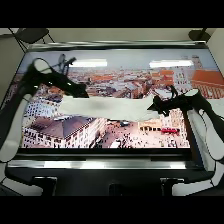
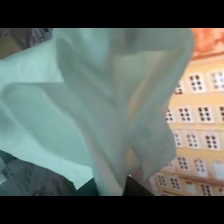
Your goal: Fold the shirts.
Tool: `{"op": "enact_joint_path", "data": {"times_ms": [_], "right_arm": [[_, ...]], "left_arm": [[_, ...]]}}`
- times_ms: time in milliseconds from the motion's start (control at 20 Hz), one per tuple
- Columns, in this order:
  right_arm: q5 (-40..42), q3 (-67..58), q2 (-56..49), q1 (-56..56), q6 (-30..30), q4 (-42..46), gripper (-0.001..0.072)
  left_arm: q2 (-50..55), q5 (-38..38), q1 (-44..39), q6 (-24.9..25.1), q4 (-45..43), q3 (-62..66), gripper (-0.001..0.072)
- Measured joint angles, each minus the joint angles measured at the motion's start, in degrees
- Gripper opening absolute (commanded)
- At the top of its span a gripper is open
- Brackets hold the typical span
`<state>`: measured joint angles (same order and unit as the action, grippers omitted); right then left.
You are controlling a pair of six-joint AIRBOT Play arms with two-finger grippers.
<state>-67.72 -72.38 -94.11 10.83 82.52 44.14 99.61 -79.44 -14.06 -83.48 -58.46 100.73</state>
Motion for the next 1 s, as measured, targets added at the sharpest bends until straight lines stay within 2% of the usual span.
{"op": "enact_joint_path", "data": {"times_ms": [200,550,700,800,900,1000], "right_arm": [[-4.46,-0.04,11.58,-0.26,3.85,0.76,0.0045],[-14.49,-0.02,32.2,-0.37,11.37,5.73,0.0046],[-15.58,-0.04,38.36,-0.39,14.4,8.17,0.0045],[-15.8,-0.04,40.06,-0.37,15.63,9.49,0.0045],[-15.82,-0.02,40.22,-0.37,15.93,9.86,0.0044],[-15.15,-0.02,38.97,-0.42,15.58,9.68,0.0044]], "left_arm": [[7.21,7.21,-8.7,-2.86,1.4,-0.63,0.0036],[17.84,19.65,-19.02,-5.11,21.79,-0.81,0.0036],[20.17,22.14,-24.28,-2.08,32.72,-0.81,0.0033],[20.55,23.58,-26.21,-0.04,36.85,-0.81,0.0032],[19.91,24.87,-25.88,1.03,37.33,-0.83,0.0032],[17.16,24.79,-23.34,1.66,33.75,-0.81,0.0032]]}}
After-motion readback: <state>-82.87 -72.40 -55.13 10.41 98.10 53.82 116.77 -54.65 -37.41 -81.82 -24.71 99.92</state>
